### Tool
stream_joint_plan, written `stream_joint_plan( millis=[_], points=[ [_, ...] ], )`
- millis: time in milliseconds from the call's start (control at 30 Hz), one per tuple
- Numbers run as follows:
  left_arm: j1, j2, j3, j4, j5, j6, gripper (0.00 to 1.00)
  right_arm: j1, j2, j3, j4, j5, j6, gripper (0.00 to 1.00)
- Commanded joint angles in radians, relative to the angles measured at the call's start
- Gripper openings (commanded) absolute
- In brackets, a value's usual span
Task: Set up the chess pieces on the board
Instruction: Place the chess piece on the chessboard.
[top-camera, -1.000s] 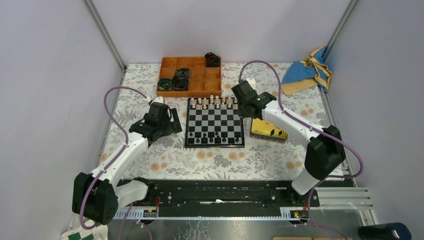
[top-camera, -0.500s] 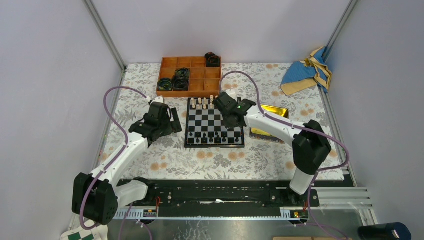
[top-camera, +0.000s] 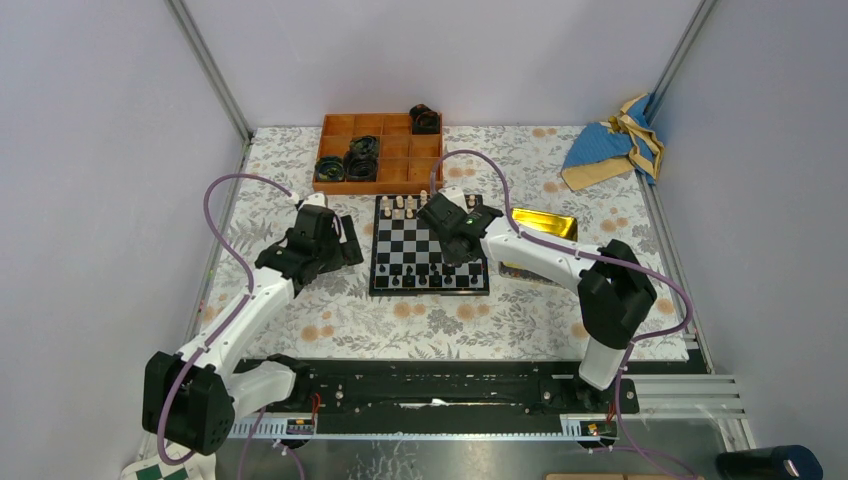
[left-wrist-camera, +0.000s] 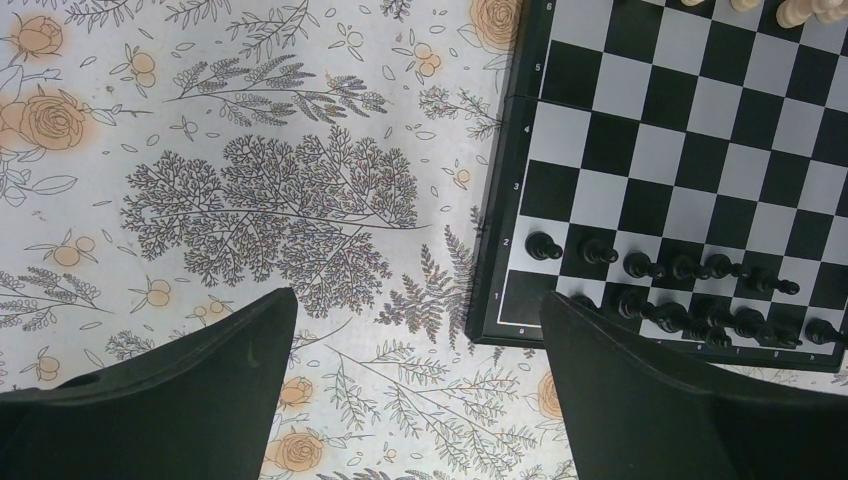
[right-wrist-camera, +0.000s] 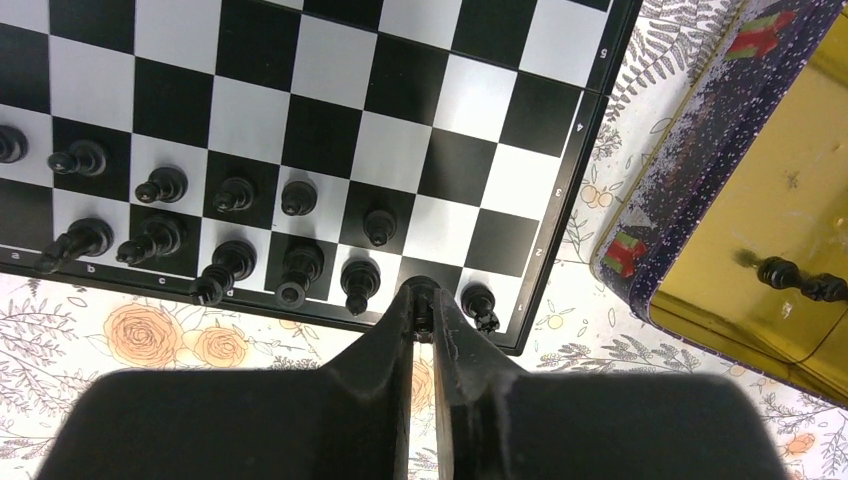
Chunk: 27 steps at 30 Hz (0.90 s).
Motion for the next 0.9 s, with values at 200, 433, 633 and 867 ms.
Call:
stream_joint_plan(
  millis=[200,433,633,867],
  points=[
    [0.009,-0.019,-0.01,0.027,0.001,0.019,0.99,0.01,-0.01,-0.076,0.045,-0.004,0.034,0.0],
    [0.009,-0.011,-0.003,0.025,0.003,0.017,0.99,0.01,-0.012,-0.108,0.068,-0.015,0.042,0.0],
    [0.009,-0.005,0.003,0.024,0.003,0.017,0.99,0.01,-0.011,-0.127,0.091,-0.023,0.042,0.0],
    [0.01,0.0,0.007,0.022,0.003,0.019,0.99,0.009,-0.002,-0.131,0.1,-0.026,0.041,0.0]
  ],
)
